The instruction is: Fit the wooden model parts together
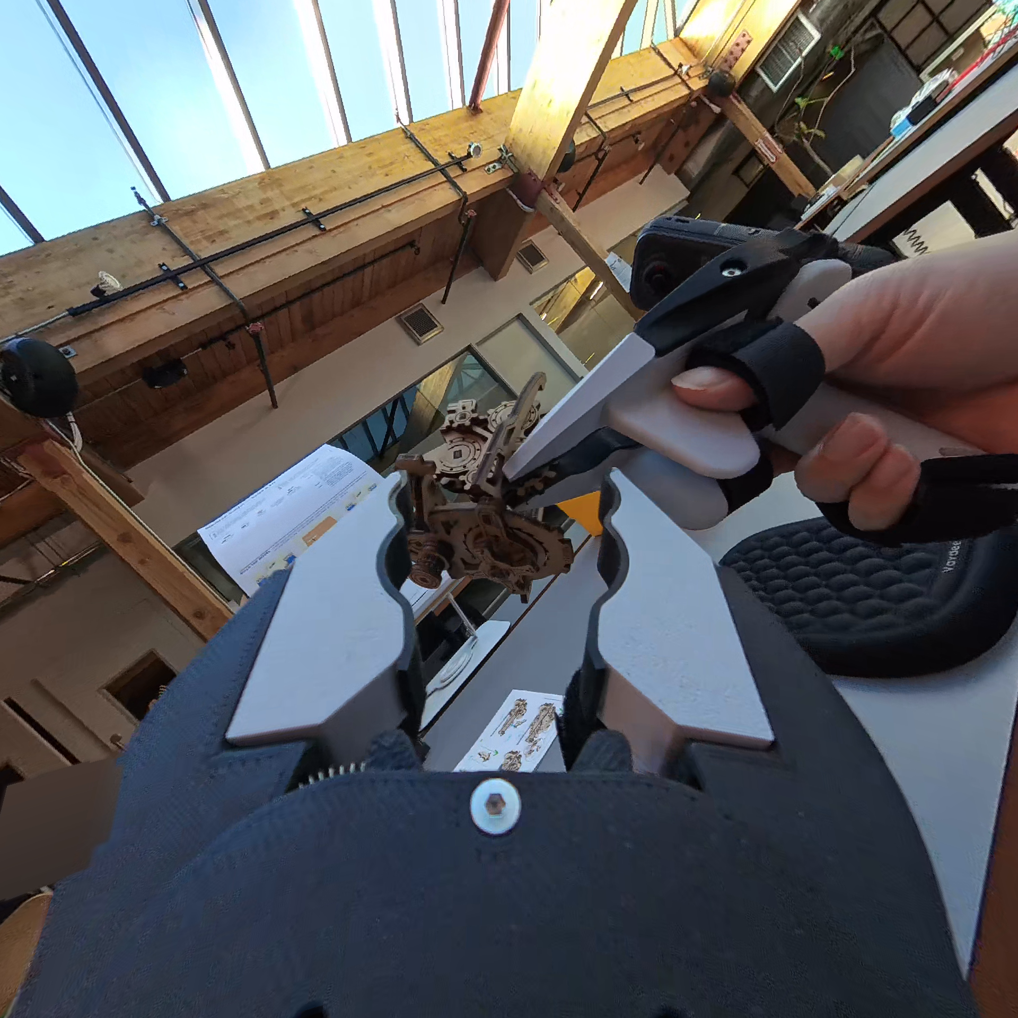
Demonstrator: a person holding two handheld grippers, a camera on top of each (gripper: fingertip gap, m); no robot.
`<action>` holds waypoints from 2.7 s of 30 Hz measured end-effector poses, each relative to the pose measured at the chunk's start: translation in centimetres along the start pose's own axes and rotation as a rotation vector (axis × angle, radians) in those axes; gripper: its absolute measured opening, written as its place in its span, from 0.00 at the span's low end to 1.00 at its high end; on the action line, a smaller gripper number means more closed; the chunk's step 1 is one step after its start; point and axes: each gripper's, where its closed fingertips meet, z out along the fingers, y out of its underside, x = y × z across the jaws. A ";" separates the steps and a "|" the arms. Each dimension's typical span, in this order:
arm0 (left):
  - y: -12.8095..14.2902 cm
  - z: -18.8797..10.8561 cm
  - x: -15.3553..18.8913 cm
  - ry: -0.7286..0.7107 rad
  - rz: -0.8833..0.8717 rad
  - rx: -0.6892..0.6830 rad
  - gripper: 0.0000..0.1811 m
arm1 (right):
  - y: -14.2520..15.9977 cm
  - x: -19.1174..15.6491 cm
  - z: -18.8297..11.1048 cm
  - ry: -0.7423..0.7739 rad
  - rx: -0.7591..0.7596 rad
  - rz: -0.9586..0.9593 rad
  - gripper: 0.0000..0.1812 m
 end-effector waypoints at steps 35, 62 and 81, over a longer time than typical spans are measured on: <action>0.1 -0.5 -1.7 -0.031 -0.153 -0.029 0.25 | -0.5 -1.1 0.5 -0.076 0.046 0.042 0.05; 0.2 0.0 -2.5 -0.001 -0.130 -0.149 0.24 | -1.5 -1.1 0.9 -0.014 0.008 0.075 0.06; -1.4 0.0 -2.5 -0.026 -0.123 -0.122 0.25 | -1.8 -2.5 0.6 -0.082 0.059 0.028 0.06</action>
